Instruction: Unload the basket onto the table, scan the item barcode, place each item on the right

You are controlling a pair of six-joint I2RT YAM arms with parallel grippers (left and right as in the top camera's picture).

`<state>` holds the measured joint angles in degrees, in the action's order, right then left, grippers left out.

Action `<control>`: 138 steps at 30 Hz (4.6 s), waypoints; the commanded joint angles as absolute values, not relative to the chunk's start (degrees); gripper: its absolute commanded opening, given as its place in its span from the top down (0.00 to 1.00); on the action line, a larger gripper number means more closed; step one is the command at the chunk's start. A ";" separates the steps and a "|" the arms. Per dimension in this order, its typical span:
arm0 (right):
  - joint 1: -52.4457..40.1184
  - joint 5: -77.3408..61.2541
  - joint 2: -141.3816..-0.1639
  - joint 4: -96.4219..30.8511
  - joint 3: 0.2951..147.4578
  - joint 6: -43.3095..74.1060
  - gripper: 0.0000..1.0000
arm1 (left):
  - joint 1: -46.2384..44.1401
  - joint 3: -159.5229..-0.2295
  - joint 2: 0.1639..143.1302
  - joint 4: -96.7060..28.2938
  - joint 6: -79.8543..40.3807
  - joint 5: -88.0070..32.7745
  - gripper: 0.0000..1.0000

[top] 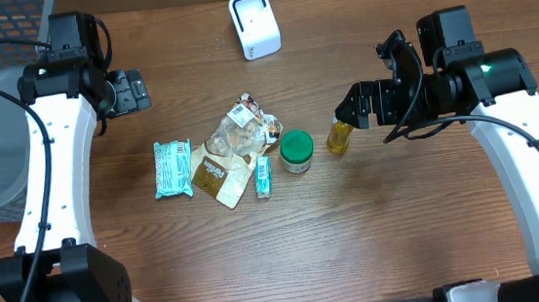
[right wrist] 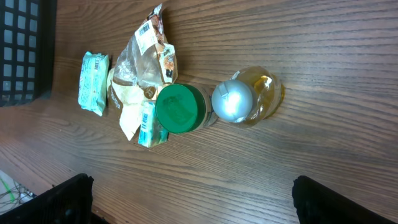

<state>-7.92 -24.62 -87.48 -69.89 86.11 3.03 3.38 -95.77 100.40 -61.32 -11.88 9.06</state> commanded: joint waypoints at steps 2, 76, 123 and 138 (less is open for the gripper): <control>-7.90 -24.67 -87.24 -69.97 87.07 3.16 0.00 | 2.98 -96.79 99.96 -61.25 -11.79 9.41 0.01; -22.87 10.92 -107.02 -73.21 97.08 33.65 0.00 | 2.98 -96.79 99.96 -61.25 -11.79 9.41 0.00; -22.76 11.99 -107.20 -69.32 96.71 34.94 0.00 | 2.98 -96.79 99.96 -61.25 -11.79 9.41 0.00; -22.76 13.06 -107.20 -69.21 96.71 34.11 0.00 | 2.98 -96.79 99.96 -61.25 -11.79 9.41 0.00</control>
